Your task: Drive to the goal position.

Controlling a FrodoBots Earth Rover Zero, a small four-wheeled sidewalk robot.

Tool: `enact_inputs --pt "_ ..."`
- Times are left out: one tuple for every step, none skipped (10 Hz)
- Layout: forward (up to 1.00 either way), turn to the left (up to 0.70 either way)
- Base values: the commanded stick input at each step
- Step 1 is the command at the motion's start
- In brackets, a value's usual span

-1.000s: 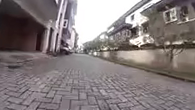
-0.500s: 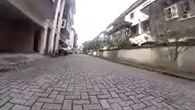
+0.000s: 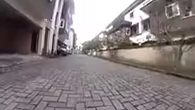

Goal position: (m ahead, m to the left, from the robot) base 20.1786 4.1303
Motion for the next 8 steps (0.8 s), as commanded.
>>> enact_inputs --pt "0.7 0.0" --pt "0.7 0.0" --pt "0.7 0.0" --pt "0.7 0.0" --pt "0.7 0.0" --pt "0.7 0.0" --pt "0.7 0.0" --pt "0.7 0.0"
